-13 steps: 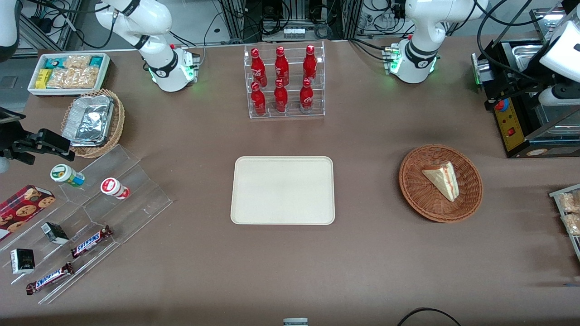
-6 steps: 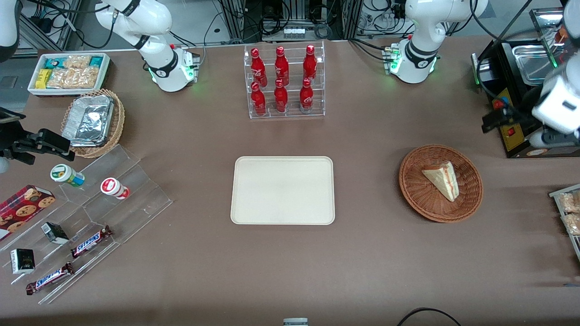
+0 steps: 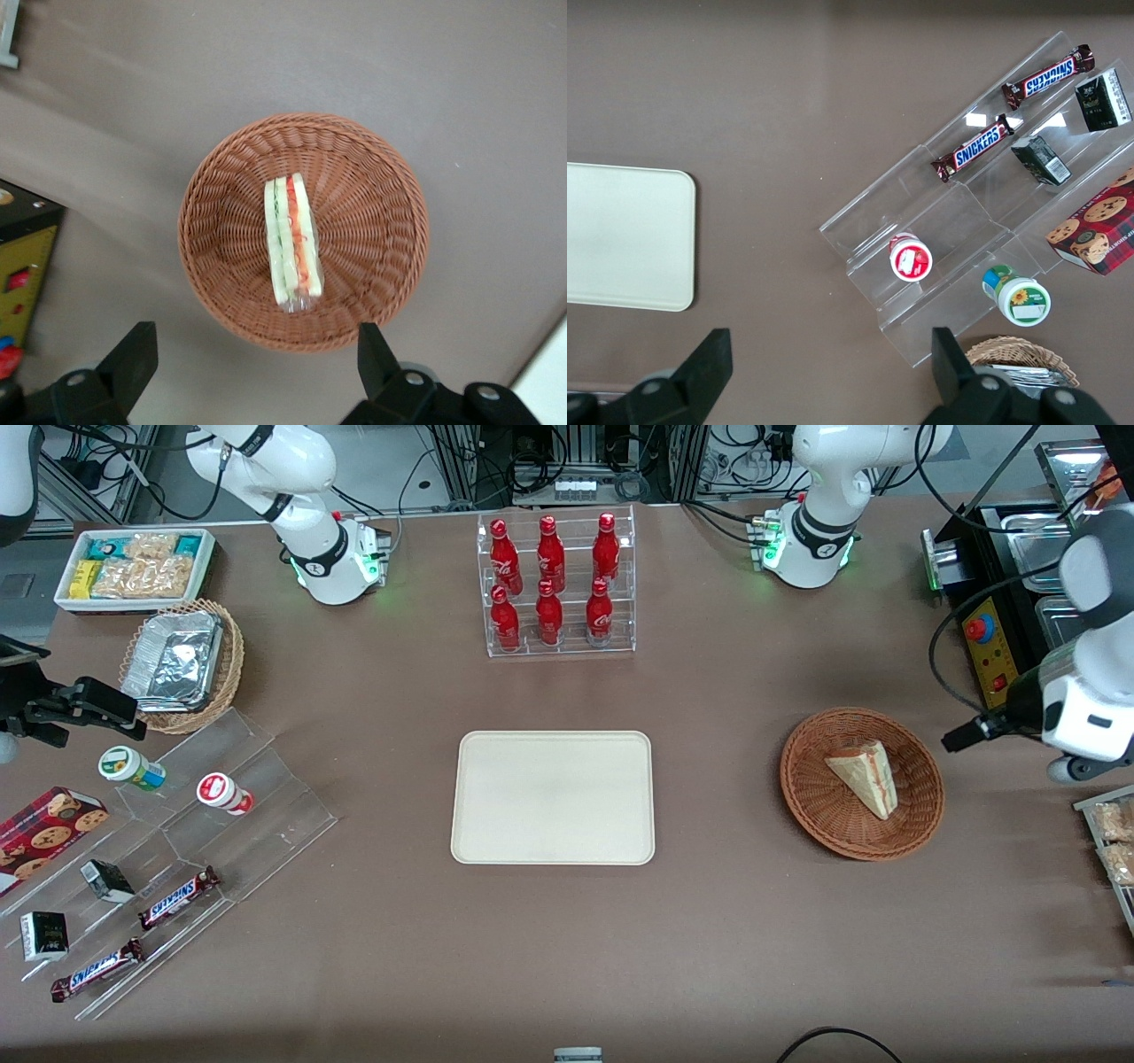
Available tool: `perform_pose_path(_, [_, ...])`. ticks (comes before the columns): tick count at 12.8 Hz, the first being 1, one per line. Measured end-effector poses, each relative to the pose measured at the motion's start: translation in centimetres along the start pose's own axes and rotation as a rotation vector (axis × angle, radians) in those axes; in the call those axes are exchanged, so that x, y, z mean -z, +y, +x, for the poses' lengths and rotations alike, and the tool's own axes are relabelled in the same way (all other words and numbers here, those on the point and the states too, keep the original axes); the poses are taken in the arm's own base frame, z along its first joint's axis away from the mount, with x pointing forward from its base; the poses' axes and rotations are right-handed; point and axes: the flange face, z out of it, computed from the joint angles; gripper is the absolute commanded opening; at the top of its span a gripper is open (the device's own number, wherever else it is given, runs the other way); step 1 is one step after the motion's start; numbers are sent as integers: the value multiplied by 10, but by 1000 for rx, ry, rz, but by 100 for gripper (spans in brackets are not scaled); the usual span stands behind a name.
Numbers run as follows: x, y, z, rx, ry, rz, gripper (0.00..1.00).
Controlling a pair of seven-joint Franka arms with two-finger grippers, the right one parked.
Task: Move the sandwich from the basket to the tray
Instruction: 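Lower the left gripper onto the wrapped sandwich and grasp it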
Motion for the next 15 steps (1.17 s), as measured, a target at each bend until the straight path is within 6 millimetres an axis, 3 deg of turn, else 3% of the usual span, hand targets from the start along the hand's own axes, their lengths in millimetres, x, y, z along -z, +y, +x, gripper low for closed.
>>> perform_pose_path(6, [-114,0,-19,252,44,-27,100])
perform_pose_path(12, [-171,14,-35,318,63,-45,100])
perform_pose_path(15, [-190,13,-38,334,68,-50,100])
